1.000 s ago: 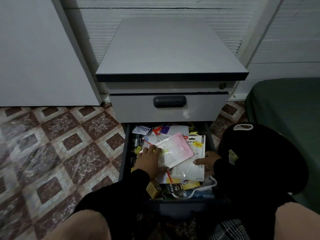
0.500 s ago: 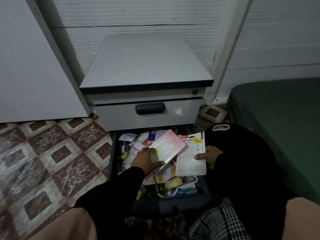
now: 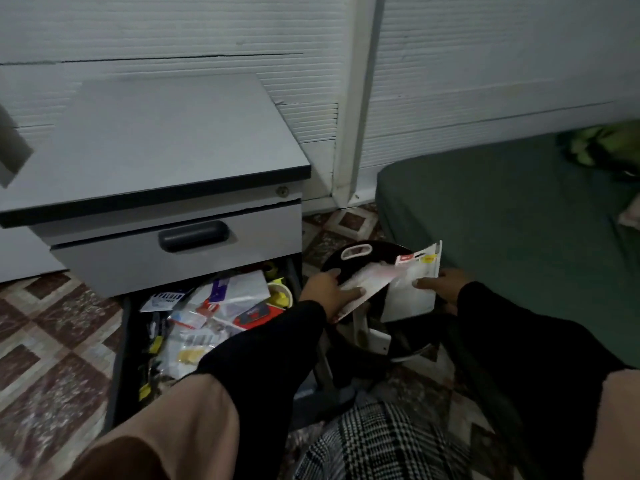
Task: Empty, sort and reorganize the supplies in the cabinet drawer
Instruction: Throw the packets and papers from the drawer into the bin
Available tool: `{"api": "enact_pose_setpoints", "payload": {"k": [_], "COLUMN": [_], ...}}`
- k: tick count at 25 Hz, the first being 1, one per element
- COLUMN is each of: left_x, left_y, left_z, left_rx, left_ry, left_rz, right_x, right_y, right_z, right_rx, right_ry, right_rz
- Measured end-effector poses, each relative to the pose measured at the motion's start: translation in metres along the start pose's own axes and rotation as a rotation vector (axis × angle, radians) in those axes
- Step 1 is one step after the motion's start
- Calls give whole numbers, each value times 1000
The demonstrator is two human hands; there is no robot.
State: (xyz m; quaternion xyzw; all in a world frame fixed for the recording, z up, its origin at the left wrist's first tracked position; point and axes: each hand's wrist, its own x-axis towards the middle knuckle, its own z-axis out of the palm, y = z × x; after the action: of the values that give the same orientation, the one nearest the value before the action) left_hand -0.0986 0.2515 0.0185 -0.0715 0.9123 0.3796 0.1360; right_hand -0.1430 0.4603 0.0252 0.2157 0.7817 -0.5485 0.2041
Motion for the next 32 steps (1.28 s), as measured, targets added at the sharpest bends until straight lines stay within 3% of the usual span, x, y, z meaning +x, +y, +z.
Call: {"api": "enact_pose_setpoints", "payload": {"k": [4,11,19,25,32], "left_x": [6,-11,-63,-89,-87], "left_y": [10,-31,-126,-203,-243], "left_z": [6,-13,-63,-91,-79], "left_rx": [-82,-100,2,191,373], "left_ry": [44,58,117,141,30], "left_rz": [-18,-73,-156,-253,-280], "right_x": [4,-7,-32,-45,-28], "right_y": [2,-6,-24,-20,18], "right_z": [-11,15,119,207,250], "right_rx": [50,-20,-141,-374,-984], "right_ry": [-60,-128,-308,-432,-235], "right_rz": [93,61,-31,-61,-590]}}
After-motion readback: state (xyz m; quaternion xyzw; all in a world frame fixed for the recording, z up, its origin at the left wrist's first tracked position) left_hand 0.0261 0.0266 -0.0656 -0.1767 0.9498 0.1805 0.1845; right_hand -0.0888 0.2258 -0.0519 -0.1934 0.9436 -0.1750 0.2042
